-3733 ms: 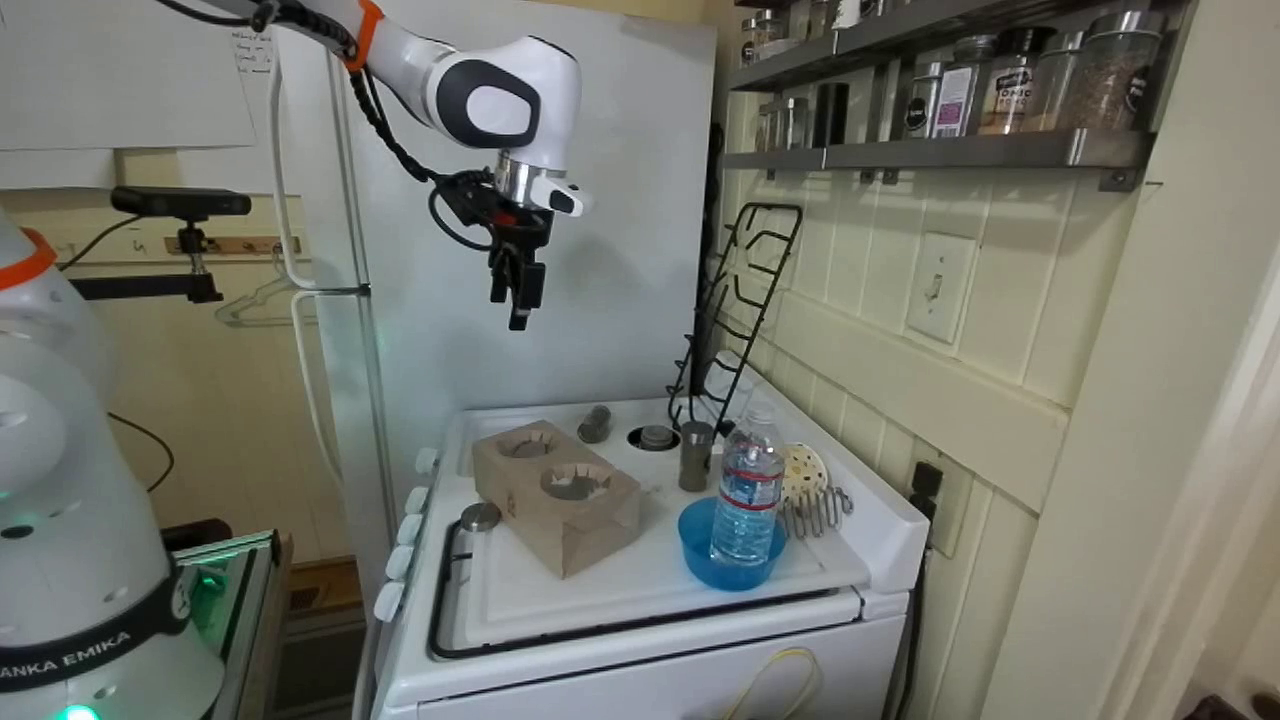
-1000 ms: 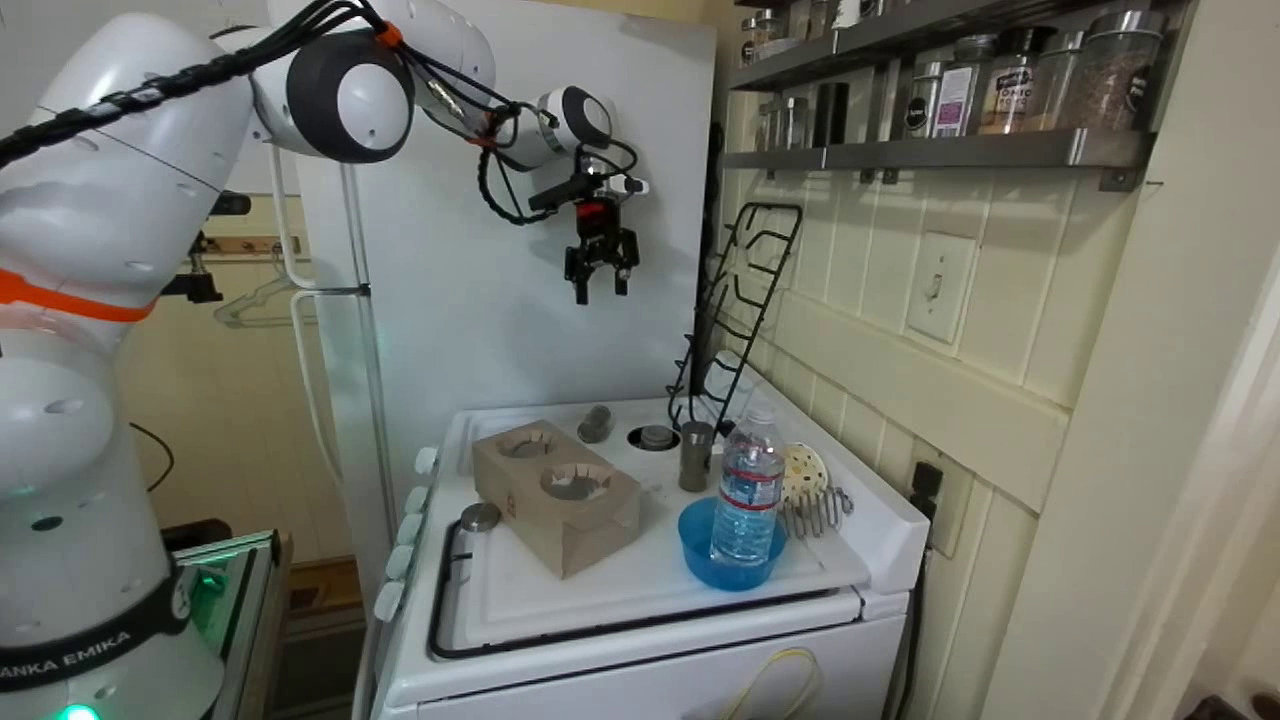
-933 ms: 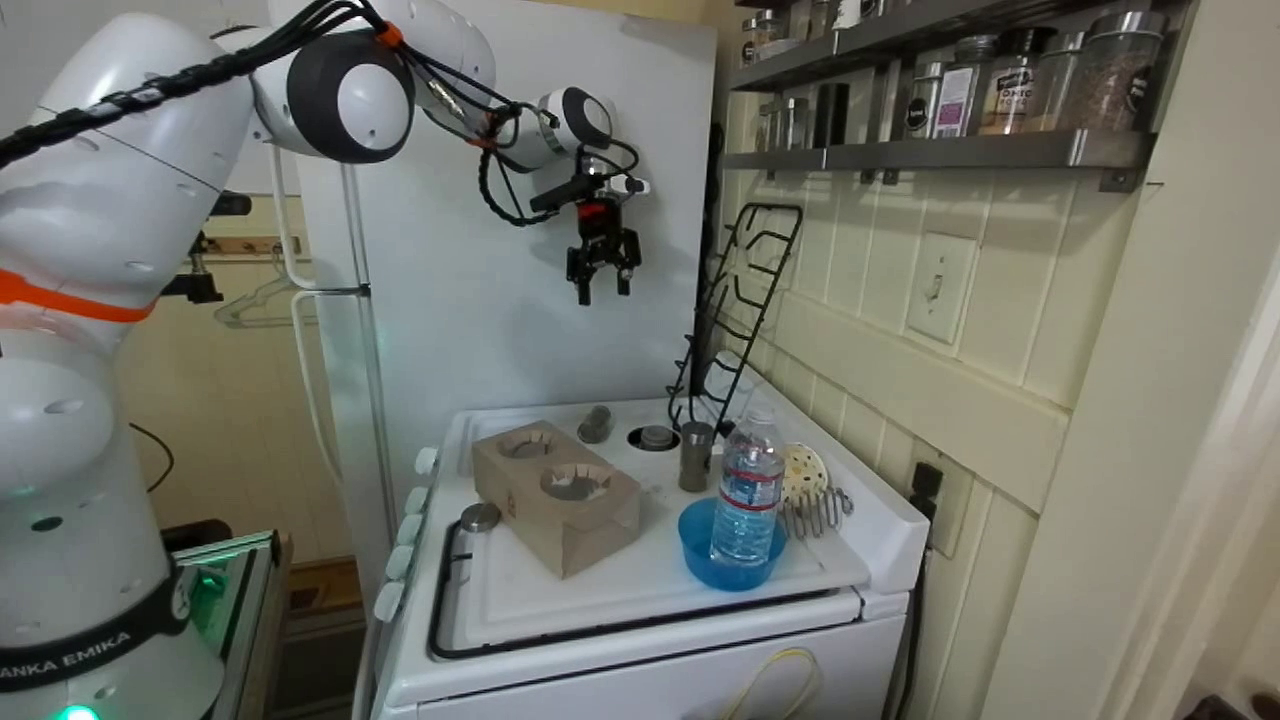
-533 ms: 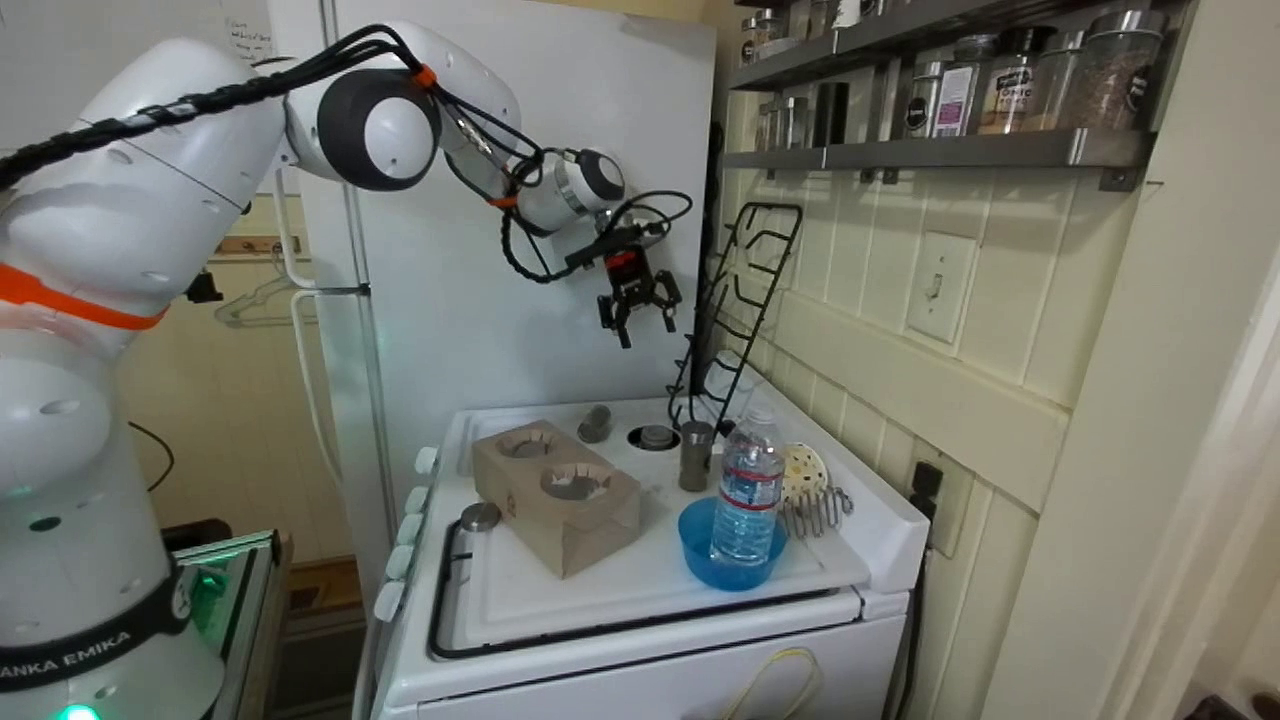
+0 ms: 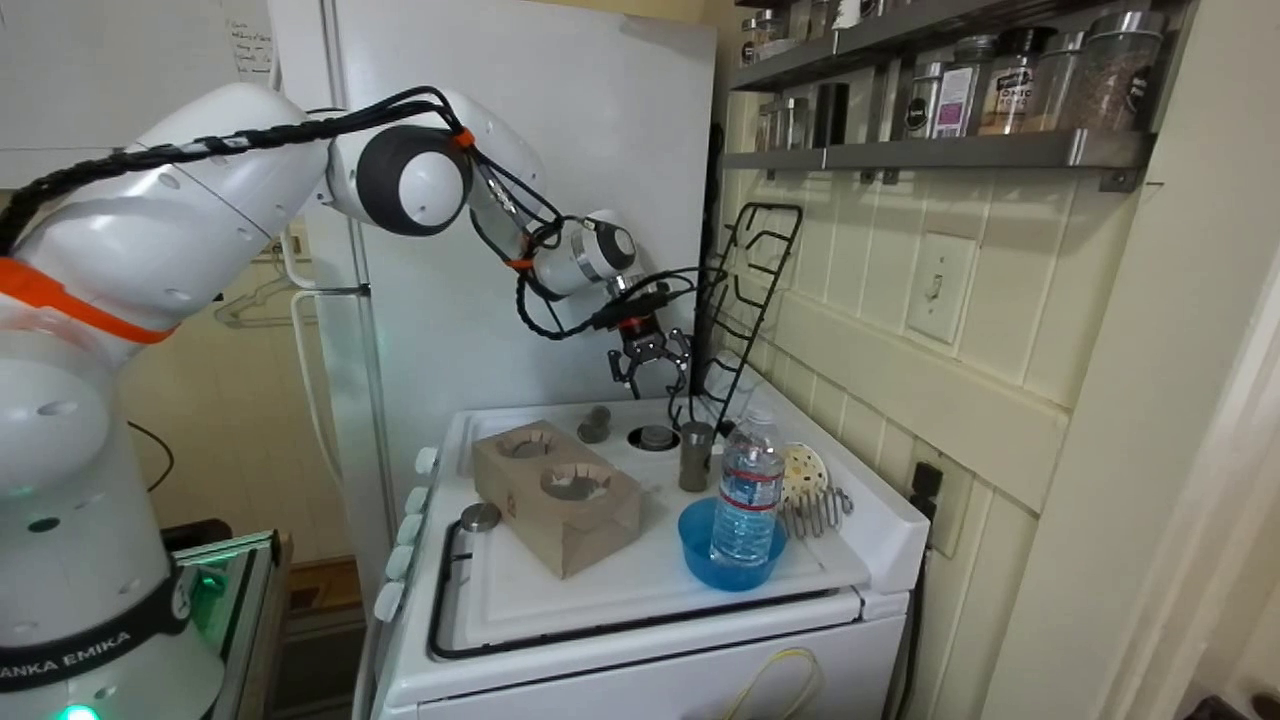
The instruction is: Place the spice bottle on the left vertically upright
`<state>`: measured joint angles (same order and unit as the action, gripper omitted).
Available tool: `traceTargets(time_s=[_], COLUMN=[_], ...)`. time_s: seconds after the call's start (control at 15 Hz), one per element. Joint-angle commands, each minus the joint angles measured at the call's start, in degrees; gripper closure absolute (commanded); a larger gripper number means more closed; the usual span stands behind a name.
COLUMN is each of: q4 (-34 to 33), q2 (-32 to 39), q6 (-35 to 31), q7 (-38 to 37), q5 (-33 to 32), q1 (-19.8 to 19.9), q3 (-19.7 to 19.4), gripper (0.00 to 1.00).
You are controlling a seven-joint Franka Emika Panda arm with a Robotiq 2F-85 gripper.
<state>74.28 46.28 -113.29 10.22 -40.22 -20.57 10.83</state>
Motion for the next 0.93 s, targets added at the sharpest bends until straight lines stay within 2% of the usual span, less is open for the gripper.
traceTargets(time_s=[0.0,0.47,0.67,0.8,0.87], q4=[-0.3,-0.3,1.2,4.2,5.5], q2=[0.0,-0.1,-1.6,-3.8,-4.4], q6=[-0.2,-0.2,-1.0,-2.4,-3.5], q7=[0.6,0.7,-3.8,-7.8,-8.5], q5=[1.2,1.2,0.9,-0.3,1.1], q1=[-1.2,-1.3,-2.6,-2.2,-1.6], q3=[-1.6,-1.6,-2.1,-0.4,0.8], gripper=[0.0,0.0,0.0,0.0,0.0])
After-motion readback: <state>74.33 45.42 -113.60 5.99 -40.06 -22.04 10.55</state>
